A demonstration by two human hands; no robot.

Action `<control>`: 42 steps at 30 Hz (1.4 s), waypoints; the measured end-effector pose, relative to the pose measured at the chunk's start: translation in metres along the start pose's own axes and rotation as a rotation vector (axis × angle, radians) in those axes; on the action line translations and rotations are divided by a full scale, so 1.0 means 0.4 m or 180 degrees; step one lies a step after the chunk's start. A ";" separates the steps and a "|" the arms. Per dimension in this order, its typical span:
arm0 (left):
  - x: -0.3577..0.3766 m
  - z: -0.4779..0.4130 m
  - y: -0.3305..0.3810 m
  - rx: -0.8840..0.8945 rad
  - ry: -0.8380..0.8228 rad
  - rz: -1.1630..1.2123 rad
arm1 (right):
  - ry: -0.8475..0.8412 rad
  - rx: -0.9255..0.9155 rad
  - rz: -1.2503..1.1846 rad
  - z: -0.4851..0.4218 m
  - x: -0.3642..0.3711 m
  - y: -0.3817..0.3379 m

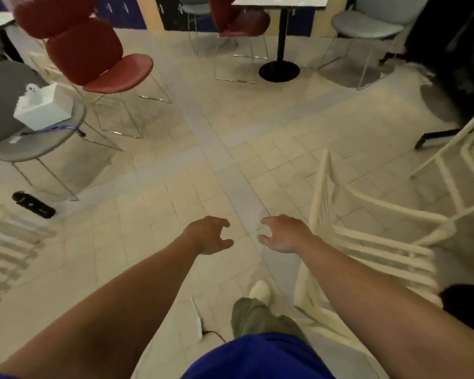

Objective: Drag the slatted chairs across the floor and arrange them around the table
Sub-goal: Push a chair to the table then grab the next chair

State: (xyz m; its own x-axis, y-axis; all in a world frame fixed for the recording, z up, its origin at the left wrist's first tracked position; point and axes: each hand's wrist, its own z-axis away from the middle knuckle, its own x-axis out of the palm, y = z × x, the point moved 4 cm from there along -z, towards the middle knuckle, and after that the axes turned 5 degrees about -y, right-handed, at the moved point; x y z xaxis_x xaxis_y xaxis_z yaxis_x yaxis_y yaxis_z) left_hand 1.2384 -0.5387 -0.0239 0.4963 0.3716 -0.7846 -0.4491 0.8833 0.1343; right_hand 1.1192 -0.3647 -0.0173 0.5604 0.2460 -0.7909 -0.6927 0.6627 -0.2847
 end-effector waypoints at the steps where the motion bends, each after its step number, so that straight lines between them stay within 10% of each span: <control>1: -0.041 -0.065 0.024 0.0143 -0.0028 -0.0124 | 0.0078 0.0128 -0.0148 -0.024 -0.026 0.042; 23: -0.244 -0.622 0.802 0.3570 -0.1079 -0.2654 | 0.0932 0.3587 -0.2859 0.043 0.070 0.430; 42: -0.225 -0.747 0.763 0.4549 -0.1732 -0.3723 | 0.1058 0.4989 -0.3787 -0.074 0.072 0.178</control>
State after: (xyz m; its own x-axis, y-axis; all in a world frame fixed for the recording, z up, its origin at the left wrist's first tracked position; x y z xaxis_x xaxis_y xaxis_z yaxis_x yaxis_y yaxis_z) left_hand 0.8346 -0.3880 -0.0931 0.3246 -0.7038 -0.6319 0.9391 0.1602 0.3039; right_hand 1.0726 -0.3313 -0.0763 0.1363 -0.6997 -0.7013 0.9275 0.3388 -0.1578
